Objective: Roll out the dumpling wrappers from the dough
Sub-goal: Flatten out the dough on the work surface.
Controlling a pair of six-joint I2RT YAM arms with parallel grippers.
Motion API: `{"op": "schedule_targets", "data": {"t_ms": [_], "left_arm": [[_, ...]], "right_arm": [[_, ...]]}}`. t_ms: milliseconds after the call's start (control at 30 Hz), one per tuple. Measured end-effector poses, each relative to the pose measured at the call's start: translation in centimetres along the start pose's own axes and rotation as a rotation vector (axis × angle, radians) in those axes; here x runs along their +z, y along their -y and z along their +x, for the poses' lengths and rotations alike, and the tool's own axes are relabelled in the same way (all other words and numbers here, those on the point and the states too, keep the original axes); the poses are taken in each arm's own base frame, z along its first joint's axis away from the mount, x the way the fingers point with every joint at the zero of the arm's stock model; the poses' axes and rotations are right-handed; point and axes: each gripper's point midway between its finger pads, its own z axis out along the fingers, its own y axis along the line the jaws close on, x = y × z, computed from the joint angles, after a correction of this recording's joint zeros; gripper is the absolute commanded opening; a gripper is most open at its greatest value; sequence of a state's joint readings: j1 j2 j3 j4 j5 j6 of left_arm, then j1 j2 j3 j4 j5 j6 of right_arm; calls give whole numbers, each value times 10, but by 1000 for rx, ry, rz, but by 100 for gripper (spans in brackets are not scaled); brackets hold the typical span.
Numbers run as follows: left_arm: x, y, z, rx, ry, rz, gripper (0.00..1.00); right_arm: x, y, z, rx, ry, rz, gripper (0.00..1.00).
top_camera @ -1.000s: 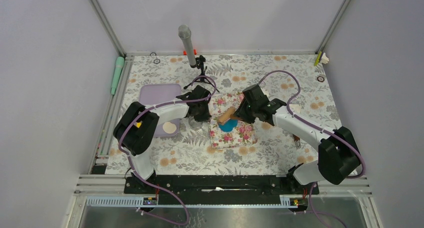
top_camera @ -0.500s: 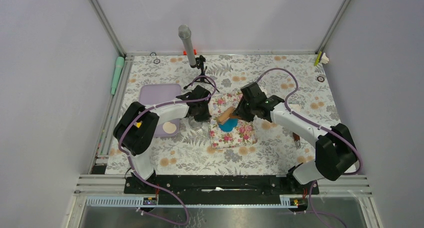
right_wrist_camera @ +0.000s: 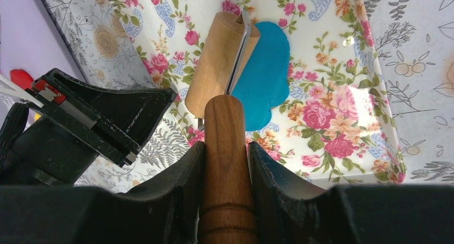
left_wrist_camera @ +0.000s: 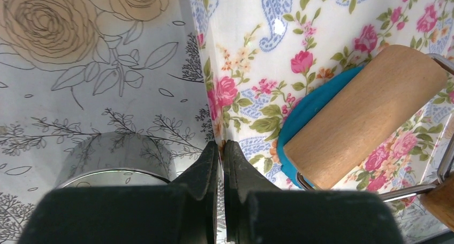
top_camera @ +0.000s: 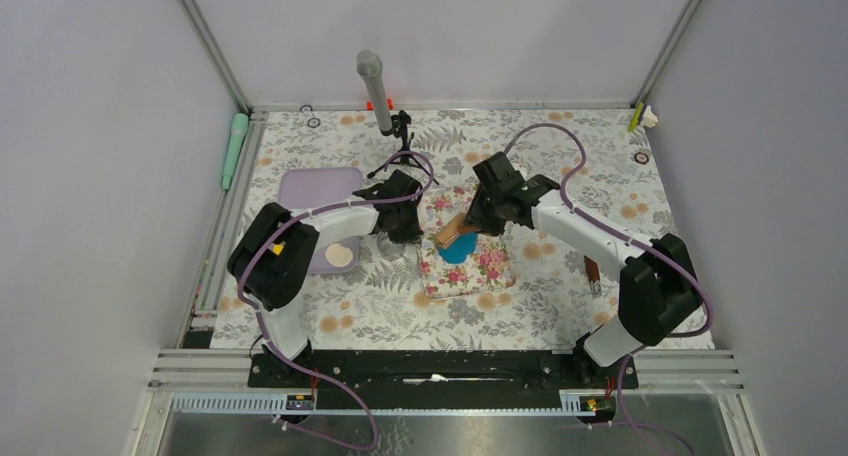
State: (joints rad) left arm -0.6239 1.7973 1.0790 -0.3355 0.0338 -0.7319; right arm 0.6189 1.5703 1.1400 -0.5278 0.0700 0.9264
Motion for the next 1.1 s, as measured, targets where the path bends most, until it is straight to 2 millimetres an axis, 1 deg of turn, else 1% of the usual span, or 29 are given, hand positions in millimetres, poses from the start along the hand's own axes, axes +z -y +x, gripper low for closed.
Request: {"op": "schedule_targets", "data": {"t_ms": [167, 267, 367, 467, 533, 633, 733, 833, 933, 1000, 1100], "left_arm": [[0, 5, 3, 1, -14, 22, 0], [0, 12, 8, 8, -33, 47, 0], [-2, 24, 20, 24, -69, 87, 0], [-5, 35, 28, 42, -93, 123, 0], [-7, 40, 32, 65, -112, 144, 0], [-9, 40, 36, 84, -136, 151, 0], [-7, 40, 37, 89, -147, 148, 0], [-6, 39, 38, 93, -154, 147, 0], [-6, 40, 38, 95, -155, 146, 0], [-7, 40, 38, 96, -155, 146, 0], [-7, 40, 38, 95, -156, 146, 0]], "right_arm": [[-8, -2, -7, -40, 0, 34, 0], [-14, 3, -8, -54, -3, 62, 0], [-25, 12, -6, -67, -3, 90, 0], [-41, 25, -3, -85, -4, 125, 0], [-53, 39, -2, -102, 5, 162, 0], [-70, 60, 2, -114, 20, 208, 0], [-81, 77, 9, -117, 23, 230, 0], [-84, 89, 19, -110, 8, 234, 0], [-84, 97, 33, -92, -27, 221, 0], [-85, 97, 39, -79, -45, 206, 0], [-87, 90, 39, -66, -49, 168, 0]]}}
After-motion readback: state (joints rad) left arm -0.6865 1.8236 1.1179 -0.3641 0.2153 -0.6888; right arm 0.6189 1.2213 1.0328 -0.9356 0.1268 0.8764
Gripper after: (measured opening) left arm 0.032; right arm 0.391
